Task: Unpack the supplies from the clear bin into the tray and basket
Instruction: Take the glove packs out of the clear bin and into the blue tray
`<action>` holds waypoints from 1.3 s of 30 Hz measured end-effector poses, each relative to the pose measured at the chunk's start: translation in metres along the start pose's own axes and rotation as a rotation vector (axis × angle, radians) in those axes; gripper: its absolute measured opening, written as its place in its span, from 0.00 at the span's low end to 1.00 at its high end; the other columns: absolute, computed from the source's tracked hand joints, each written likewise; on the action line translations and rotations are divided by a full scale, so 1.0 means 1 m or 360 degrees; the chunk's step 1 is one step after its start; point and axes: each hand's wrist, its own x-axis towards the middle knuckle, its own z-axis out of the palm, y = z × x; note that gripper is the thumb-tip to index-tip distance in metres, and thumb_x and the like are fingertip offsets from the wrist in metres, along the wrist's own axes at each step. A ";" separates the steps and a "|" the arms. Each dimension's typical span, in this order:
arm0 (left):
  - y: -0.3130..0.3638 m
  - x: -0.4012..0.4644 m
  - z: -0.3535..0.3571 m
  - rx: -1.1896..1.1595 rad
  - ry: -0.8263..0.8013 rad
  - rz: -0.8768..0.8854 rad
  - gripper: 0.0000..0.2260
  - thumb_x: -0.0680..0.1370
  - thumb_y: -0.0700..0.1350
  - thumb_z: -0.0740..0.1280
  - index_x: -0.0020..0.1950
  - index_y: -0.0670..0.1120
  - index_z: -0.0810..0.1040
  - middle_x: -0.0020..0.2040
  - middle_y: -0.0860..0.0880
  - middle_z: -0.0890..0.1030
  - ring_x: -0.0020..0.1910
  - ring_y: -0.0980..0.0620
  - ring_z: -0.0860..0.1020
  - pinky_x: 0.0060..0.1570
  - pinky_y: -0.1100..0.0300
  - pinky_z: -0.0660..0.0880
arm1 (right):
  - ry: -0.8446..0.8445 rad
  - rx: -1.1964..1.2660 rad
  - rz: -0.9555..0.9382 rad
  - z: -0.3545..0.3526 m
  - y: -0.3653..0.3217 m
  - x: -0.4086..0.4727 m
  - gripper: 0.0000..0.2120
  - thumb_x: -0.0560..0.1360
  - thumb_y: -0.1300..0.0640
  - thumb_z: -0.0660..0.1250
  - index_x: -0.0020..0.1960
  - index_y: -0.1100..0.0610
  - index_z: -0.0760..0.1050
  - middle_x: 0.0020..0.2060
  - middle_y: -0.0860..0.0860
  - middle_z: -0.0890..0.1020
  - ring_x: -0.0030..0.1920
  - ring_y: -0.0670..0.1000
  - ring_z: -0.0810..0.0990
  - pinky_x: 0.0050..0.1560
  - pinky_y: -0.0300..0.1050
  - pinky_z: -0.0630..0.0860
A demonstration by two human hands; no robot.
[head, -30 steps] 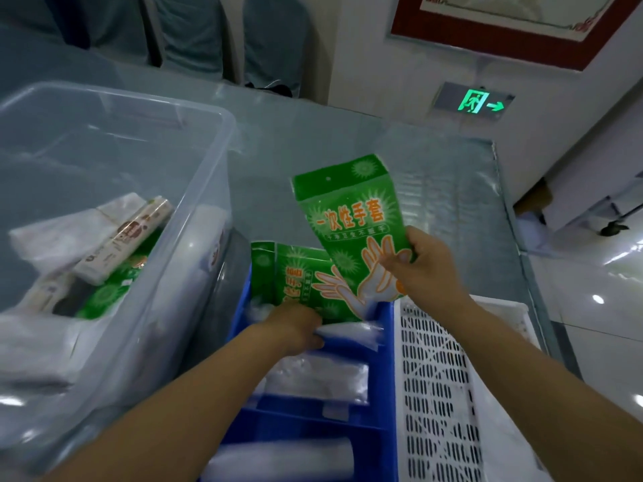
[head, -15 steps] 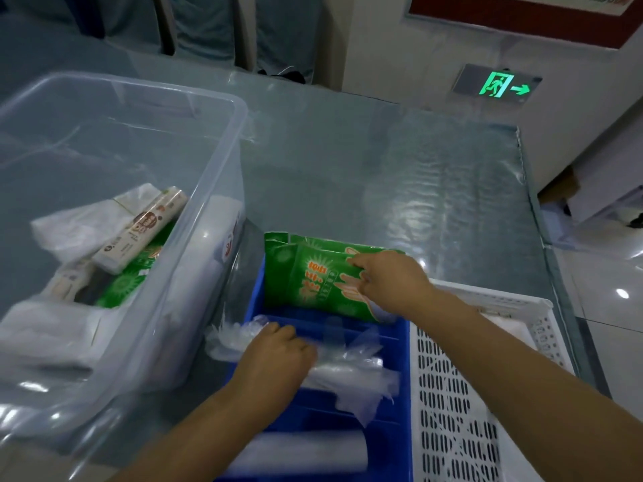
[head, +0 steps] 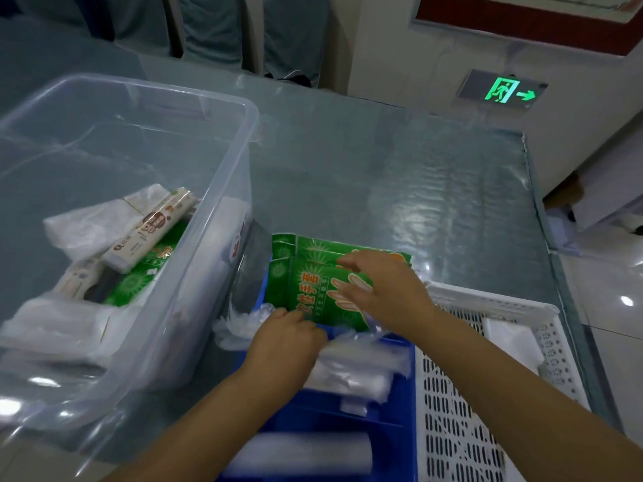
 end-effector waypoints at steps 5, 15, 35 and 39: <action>-0.013 0.034 -0.024 -0.0036 0.0166 -0.0172 0.15 0.44 0.41 0.78 0.24 0.49 0.76 0.22 0.52 0.77 0.23 0.50 0.75 0.27 0.63 0.70 | -0.0460 -0.0457 -0.0022 -0.001 -0.006 -0.022 0.25 0.69 0.50 0.71 0.64 0.47 0.71 0.55 0.48 0.81 0.52 0.52 0.79 0.50 0.47 0.76; -0.049 0.023 -0.004 0.0062 -0.0008 -0.0484 0.13 0.57 0.37 0.78 0.36 0.47 0.81 0.31 0.47 0.81 0.31 0.45 0.79 0.36 0.54 0.75 | -0.0049 -0.0853 0.0137 0.039 0.045 -0.037 0.29 0.53 0.60 0.80 0.54 0.54 0.80 0.29 0.51 0.81 0.23 0.52 0.78 0.22 0.41 0.73; -0.017 0.036 0.033 -0.0116 -0.0020 -0.0135 0.14 0.53 0.36 0.78 0.33 0.49 0.79 0.28 0.53 0.79 0.27 0.51 0.77 0.31 0.63 0.70 | 0.0193 -0.1004 -0.0176 0.034 0.051 -0.051 0.27 0.60 0.45 0.76 0.55 0.54 0.76 0.47 0.51 0.82 0.47 0.53 0.79 0.46 0.48 0.76; -0.016 0.042 0.034 -0.0210 -0.0058 -0.0185 0.15 0.52 0.33 0.76 0.29 0.48 0.76 0.25 0.52 0.76 0.23 0.52 0.74 0.24 0.65 0.64 | 0.0121 -0.1002 -0.0189 0.050 0.061 -0.053 0.24 0.61 0.58 0.78 0.56 0.53 0.78 0.48 0.52 0.84 0.44 0.53 0.81 0.41 0.46 0.76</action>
